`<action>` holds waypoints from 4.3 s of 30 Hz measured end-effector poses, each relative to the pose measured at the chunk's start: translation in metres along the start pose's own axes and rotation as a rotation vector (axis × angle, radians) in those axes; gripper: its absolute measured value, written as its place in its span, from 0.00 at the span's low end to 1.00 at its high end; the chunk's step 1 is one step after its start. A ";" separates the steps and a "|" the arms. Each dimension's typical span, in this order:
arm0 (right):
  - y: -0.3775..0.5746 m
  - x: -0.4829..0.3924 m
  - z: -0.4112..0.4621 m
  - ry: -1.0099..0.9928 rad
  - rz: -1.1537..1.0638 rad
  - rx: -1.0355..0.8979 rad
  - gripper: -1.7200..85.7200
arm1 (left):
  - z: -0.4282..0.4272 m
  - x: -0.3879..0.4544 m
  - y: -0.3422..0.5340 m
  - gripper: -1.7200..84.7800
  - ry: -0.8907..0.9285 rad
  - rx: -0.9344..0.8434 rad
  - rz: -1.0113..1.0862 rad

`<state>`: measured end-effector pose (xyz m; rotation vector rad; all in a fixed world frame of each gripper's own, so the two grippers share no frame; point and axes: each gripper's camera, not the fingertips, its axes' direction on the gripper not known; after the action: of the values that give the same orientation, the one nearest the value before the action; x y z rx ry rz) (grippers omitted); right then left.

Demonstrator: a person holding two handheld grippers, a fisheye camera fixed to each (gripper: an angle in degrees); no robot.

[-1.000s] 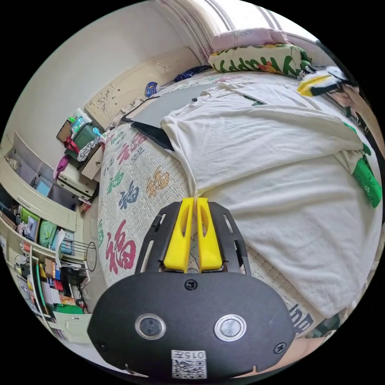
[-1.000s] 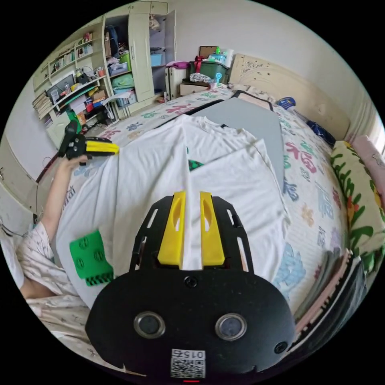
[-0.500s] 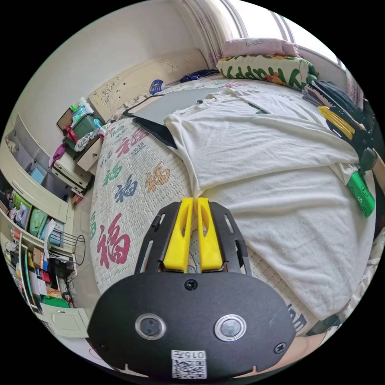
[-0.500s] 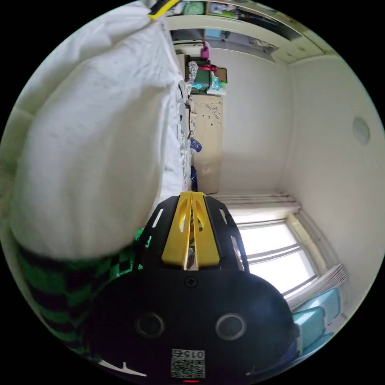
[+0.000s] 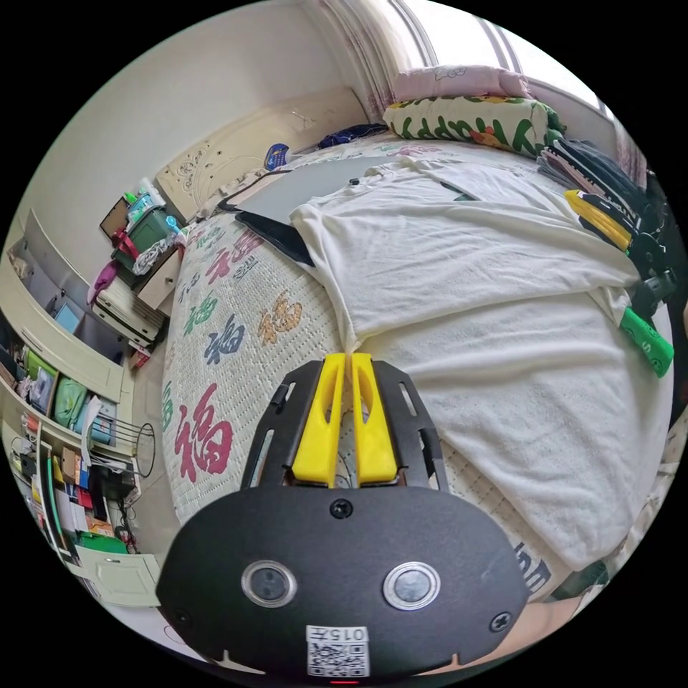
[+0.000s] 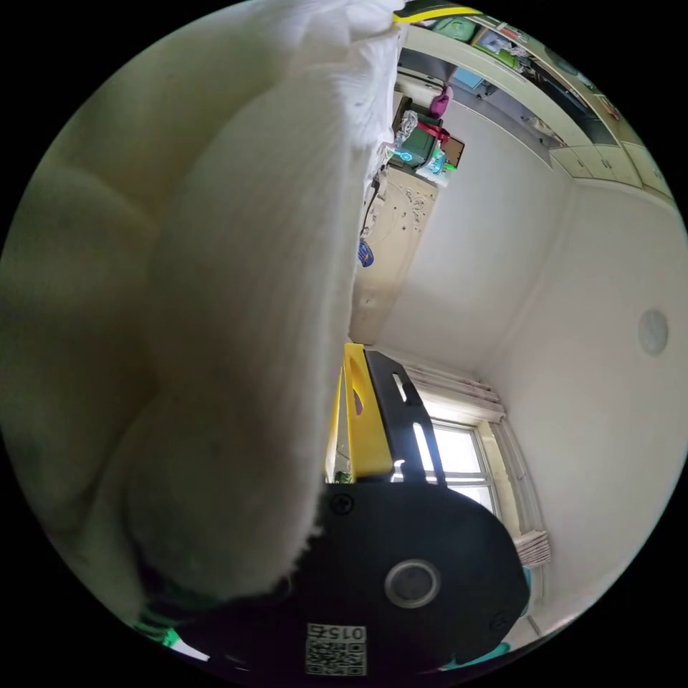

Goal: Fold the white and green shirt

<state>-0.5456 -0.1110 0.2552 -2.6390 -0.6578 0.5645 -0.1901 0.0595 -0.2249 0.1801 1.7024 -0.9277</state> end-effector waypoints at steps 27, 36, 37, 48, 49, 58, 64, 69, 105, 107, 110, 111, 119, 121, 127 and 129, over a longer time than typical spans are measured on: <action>0.120 -0.058 0.047 0.004 -0.006 -0.001 0.01 | 0.012 -0.009 0.019 0.02 -0.049 0.005 0.046; 0.138 -0.067 0.054 0.005 -0.007 -0.002 0.01 | 0.017 -0.015 0.023 0.02 -0.062 0.004 0.055; 0.139 -0.067 0.054 0.005 -0.007 -0.002 0.01 | 0.018 -0.015 0.023 0.02 -0.065 0.004 0.058; 0.142 -0.071 0.051 0.006 -0.007 -0.002 0.01 | 0.023 -0.024 0.027 0.02 -0.083 0.005 0.072; 0.142 -0.071 0.050 0.006 -0.007 -0.002 0.01 | 0.024 -0.024 0.028 0.02 -0.085 0.006 0.074; 0.128 -0.068 0.036 0.006 -0.006 -0.002 0.01 | 0.028 -0.030 0.031 0.02 -0.115 0.010 0.095; 0.113 -0.061 0.022 0.005 -0.006 -0.002 0.01 | 0.031 -0.033 0.033 0.03 -0.138 0.014 0.116; 0.098 -0.053 0.007 0.005 -0.005 -0.002 0.01 | 0.034 -0.037 0.035 0.03 -0.146 0.015 0.122; -0.068 0.136 -0.161 0.004 0.000 0.035 0.01 | 0.065 -0.091 0.059 0.03 -0.115 0.039 0.097; -0.078 0.159 -0.173 0.005 -0.002 0.032 0.01 | 0.069 -0.092 0.063 0.03 -0.116 0.040 0.098; -0.090 0.190 -0.188 -0.002 0.006 0.039 0.01 | 0.075 -0.094 0.067 0.03 -0.119 0.040 0.101; -0.092 0.197 -0.191 -0.004 0.007 0.052 0.01 | 0.076 -0.094 0.068 0.03 -0.119 0.040 0.102; -0.019 0.432 -0.242 -0.269 0.876 0.313 0.01 | 0.096 -0.098 0.084 0.03 -0.117 0.040 0.104; 0.019 0.481 -0.237 -0.497 1.061 0.405 0.01 | 0.100 -0.097 0.088 0.03 -0.119 0.040 0.107; 0.108 0.557 -0.210 -1.015 1.411 0.829 0.01 | 0.118 -0.095 0.102 0.02 -0.129 0.041 0.117; 0.104 0.567 -0.205 -1.068 1.359 0.867 0.02 | 0.123 -0.095 0.107 0.02 -0.130 0.041 0.117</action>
<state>0.0467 0.0406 0.2213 -1.3998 1.1025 2.0090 -0.0042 0.0828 -0.2011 0.2391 1.5379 -0.8688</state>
